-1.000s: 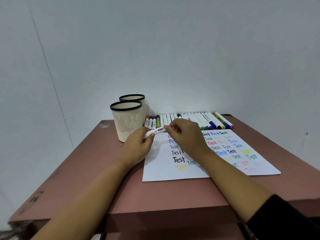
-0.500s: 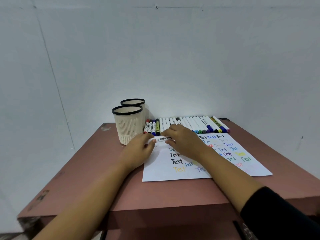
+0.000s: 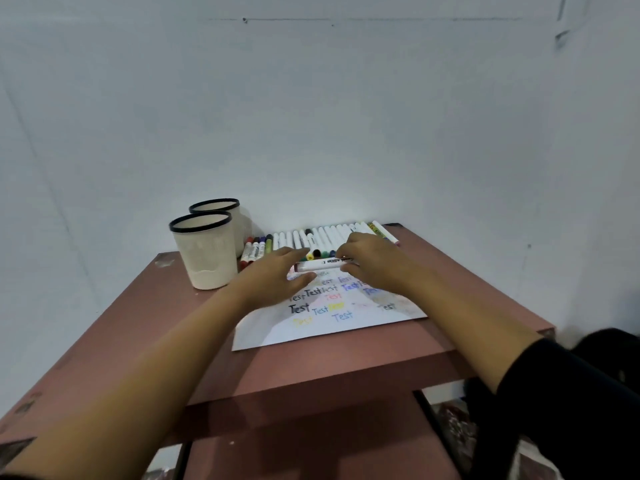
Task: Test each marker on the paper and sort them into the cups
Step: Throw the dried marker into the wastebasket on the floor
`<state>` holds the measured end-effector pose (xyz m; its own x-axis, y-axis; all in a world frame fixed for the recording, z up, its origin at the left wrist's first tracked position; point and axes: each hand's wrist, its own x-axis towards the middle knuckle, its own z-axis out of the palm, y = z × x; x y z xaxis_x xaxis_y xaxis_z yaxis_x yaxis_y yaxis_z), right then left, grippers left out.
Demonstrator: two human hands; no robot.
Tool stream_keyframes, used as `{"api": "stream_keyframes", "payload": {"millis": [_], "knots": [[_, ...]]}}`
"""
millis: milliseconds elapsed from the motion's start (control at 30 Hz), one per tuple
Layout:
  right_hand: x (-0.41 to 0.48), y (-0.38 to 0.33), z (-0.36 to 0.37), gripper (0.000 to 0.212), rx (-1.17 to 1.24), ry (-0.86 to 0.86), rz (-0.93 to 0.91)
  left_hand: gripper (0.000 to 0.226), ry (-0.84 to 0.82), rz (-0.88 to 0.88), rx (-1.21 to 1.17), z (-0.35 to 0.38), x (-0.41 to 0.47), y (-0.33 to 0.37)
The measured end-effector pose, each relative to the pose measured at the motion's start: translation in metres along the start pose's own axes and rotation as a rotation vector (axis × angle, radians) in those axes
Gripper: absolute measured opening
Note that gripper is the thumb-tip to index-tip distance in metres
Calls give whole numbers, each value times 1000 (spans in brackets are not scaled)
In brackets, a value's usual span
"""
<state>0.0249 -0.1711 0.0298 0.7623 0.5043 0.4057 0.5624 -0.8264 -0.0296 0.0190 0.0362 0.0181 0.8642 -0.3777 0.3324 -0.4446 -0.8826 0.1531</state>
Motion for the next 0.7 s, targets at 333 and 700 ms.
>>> {"api": "stream_keyframes", "payload": {"millis": [333, 700], "knots": [[-102, 77, -55, 23, -119, -36, 242, 64, -119, 170, -117, 25, 48, 117], [-220, 149, -98, 27, -186, -66, 515, 73, -235, 324, -191, 69, 78, 253]]}}
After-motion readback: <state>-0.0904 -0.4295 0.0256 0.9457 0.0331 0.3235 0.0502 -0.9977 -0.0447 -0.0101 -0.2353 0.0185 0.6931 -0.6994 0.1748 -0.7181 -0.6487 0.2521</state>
